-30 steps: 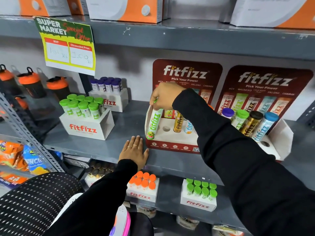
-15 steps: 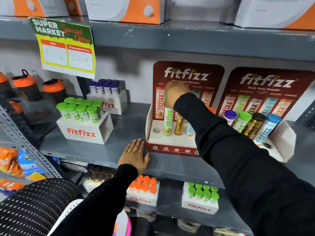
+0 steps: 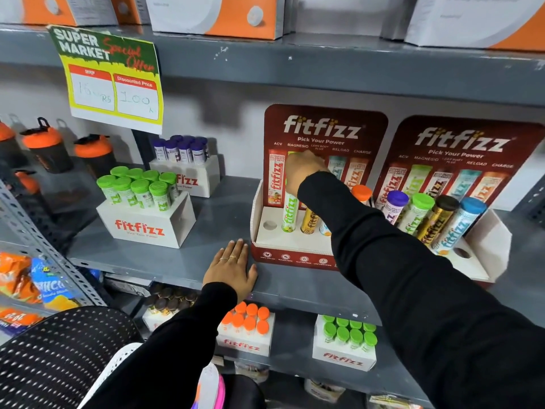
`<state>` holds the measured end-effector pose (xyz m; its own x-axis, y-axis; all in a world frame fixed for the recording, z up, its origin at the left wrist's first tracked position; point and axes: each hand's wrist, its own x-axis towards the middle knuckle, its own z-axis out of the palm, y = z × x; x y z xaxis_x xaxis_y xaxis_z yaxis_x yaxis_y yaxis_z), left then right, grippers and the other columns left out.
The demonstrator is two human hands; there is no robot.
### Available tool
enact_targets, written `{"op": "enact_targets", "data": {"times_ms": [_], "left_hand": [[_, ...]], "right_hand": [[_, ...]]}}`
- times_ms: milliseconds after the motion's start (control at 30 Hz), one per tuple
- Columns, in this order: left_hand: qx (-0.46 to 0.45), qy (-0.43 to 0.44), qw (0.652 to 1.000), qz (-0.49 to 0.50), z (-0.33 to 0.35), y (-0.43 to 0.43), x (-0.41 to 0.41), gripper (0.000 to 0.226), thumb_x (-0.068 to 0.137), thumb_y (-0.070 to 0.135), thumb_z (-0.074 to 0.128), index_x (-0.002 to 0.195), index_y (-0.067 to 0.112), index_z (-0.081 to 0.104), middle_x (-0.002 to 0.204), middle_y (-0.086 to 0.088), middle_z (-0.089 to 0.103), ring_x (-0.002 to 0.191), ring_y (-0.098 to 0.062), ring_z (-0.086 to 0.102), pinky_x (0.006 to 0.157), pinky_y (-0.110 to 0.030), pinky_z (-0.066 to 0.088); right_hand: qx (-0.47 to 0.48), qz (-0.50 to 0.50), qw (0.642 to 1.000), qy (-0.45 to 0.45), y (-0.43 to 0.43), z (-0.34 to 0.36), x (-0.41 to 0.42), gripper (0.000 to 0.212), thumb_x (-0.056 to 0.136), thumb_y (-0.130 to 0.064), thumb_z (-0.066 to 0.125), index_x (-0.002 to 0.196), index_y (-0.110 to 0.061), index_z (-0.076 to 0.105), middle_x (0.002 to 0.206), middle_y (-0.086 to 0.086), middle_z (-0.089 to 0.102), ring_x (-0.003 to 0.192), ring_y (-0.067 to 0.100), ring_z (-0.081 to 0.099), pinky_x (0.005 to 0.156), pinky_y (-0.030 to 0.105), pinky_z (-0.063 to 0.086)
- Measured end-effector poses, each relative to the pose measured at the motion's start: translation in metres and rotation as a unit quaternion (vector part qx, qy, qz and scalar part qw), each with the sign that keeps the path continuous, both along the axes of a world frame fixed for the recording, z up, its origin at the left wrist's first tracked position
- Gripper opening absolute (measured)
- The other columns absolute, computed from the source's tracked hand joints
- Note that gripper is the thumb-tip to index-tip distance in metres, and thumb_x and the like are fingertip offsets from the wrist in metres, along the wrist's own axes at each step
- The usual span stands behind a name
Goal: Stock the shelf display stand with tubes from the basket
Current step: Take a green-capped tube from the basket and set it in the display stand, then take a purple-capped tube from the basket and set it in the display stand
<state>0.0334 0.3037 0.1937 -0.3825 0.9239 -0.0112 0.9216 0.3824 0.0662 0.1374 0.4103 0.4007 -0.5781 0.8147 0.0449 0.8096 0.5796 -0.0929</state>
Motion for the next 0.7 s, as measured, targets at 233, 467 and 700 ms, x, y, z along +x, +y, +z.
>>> {"op": "enact_targets", "data": {"times_ms": [233,467,700], "left_hand": [[0.003,0.007,1.0,0.004,-0.002,0.001,0.0,0.063,0.098,0.048,0.015,0.148,0.013,0.006,0.157,-0.004,0.004,0.143,-0.018,-0.001,0.115,-0.032,-0.001],[0.179,-0.052,0.982,-0.026,-0.007,-0.041,-0.014,0.053,0.09,0.032,0.03,0.12,-0.003,0.057,0.129,-0.017,0.056,0.123,-0.034,0.049,0.107,-0.039,0.03],[0.165,-0.032,0.973,0.159,-0.106,-0.196,-0.047,0.05,0.096,0.027,0.025,0.123,-0.006,0.051,0.13,-0.023,0.053,0.122,-0.039,0.046,0.104,-0.044,0.028]], "right_hand": [[0.041,0.026,0.999,-0.021,-0.002,-0.005,-0.003,0.031,0.09,0.005,0.05,0.119,0.002,0.058,0.122,0.018,0.06,0.11,0.033,0.06,0.089,0.037,0.052],[0.196,0.198,0.954,0.112,-0.046,-0.044,-0.036,0.03,0.078,0.005,0.052,0.102,-0.002,0.069,0.107,0.014,0.069,0.106,0.034,0.06,0.089,0.036,0.053],[0.046,0.383,0.901,0.2,-0.151,-0.179,-0.102,0.025,0.066,-0.01,0.046,0.058,-0.009,0.07,0.06,0.008,0.068,0.057,0.027,0.066,0.045,0.028,0.055]]}}
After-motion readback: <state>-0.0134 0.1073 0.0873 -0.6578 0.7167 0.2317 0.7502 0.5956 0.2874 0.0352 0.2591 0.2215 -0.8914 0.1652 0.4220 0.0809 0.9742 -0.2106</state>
